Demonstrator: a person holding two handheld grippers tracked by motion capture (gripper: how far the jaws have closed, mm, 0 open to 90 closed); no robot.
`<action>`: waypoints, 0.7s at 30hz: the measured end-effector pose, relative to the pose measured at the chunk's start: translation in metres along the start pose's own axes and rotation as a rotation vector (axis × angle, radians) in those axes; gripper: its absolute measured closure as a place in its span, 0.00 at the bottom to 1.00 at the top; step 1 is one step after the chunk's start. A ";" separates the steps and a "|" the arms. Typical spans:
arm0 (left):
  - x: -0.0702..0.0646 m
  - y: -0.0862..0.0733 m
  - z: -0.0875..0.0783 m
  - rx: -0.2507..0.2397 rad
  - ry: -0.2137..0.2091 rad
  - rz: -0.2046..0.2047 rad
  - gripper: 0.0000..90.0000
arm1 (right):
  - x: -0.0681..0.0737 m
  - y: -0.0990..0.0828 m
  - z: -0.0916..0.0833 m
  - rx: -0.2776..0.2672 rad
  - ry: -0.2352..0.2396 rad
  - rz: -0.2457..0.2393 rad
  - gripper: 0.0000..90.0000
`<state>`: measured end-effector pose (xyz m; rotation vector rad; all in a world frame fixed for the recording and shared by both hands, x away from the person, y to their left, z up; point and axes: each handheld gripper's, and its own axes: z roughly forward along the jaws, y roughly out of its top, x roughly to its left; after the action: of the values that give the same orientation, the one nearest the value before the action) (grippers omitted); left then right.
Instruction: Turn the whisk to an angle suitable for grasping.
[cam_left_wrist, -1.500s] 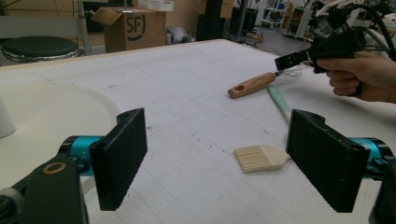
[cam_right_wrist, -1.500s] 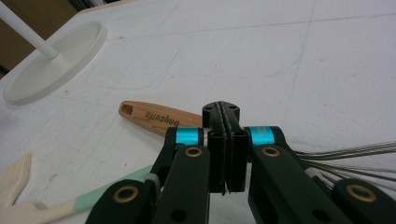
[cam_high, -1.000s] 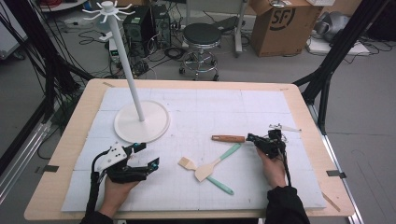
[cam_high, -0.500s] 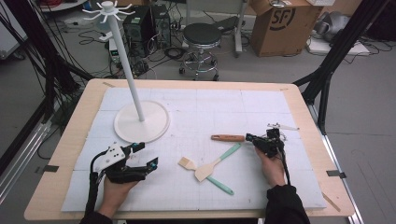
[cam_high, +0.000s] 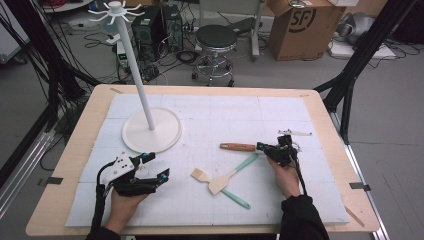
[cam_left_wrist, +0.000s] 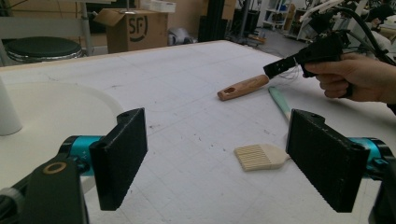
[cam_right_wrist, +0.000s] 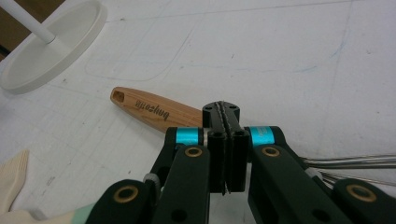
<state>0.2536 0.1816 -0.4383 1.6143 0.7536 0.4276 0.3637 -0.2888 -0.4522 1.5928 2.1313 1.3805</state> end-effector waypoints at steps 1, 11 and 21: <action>0.000 0.000 0.000 0.000 0.001 0.000 0.24 | 0.000 0.000 0.000 0.000 0.000 0.000 1.00; 0.001 0.001 0.003 0.001 -0.003 0.000 0.24 | 0.005 0.000 0.008 -0.004 0.030 0.022 1.00; -0.001 0.001 0.009 0.006 -0.017 0.000 0.24 | 0.008 0.000 0.013 -0.001 0.047 0.030 1.00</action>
<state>0.2593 0.1746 -0.4387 1.6222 0.7426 0.4116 0.3676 -0.2751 -0.4568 1.6136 2.1412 1.4414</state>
